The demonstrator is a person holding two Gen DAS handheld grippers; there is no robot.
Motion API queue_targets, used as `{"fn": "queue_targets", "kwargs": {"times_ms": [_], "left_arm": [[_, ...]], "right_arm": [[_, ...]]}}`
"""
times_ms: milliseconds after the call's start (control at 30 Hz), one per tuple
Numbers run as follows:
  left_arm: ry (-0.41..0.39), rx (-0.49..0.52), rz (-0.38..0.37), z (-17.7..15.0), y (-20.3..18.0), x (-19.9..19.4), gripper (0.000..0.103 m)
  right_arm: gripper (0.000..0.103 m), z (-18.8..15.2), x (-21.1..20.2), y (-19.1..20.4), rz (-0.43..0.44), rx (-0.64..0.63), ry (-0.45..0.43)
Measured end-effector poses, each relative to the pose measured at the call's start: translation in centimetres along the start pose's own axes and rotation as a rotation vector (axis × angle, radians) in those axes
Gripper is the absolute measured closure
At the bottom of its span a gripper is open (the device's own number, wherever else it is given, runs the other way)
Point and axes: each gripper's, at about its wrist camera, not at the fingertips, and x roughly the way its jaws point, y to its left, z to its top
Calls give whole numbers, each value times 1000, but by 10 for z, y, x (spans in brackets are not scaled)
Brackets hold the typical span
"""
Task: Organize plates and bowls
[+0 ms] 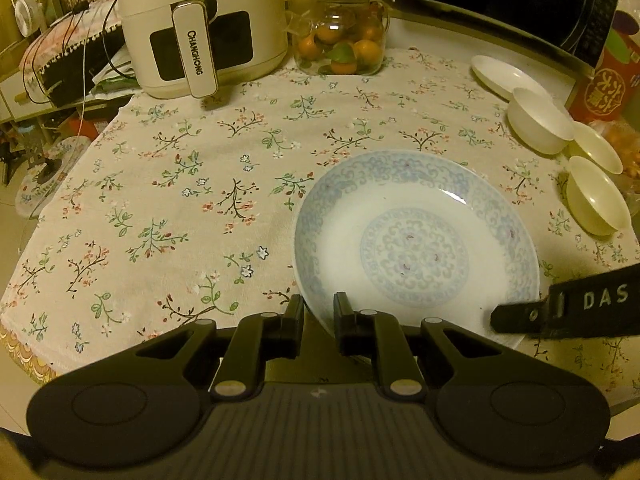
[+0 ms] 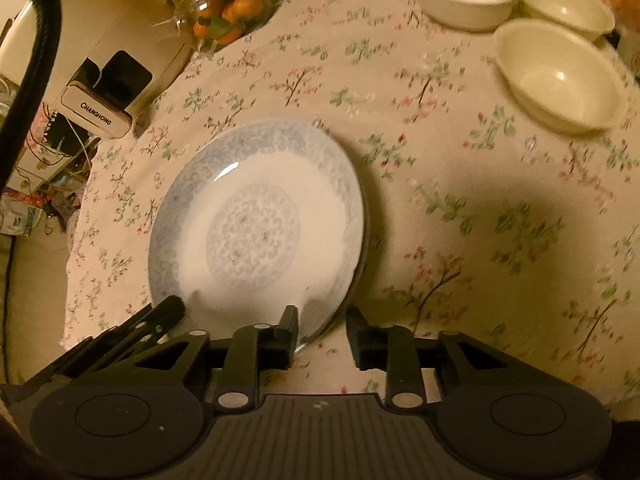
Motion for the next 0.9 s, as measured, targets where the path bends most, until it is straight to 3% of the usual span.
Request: {"fn": "queue_targets", "kwargs": {"times_ms": [367, 533, 667, 900], "left_arm": [[-69, 8, 57, 14, 5, -6, 80], [-102, 26, 58, 28, -2, -6, 68], [-137, 35, 67, 39, -9, -8, 48], [-143, 23, 64, 53, -15, -8, 23]], "right_arm": [[53, 14, -19, -4, -36, -107, -114], [39, 21, -32, 0, -48, -216, -205], [22, 24, -41, 5, -108, -340, -313], [10, 34, -49, -3, -114, -361, -363]]}}
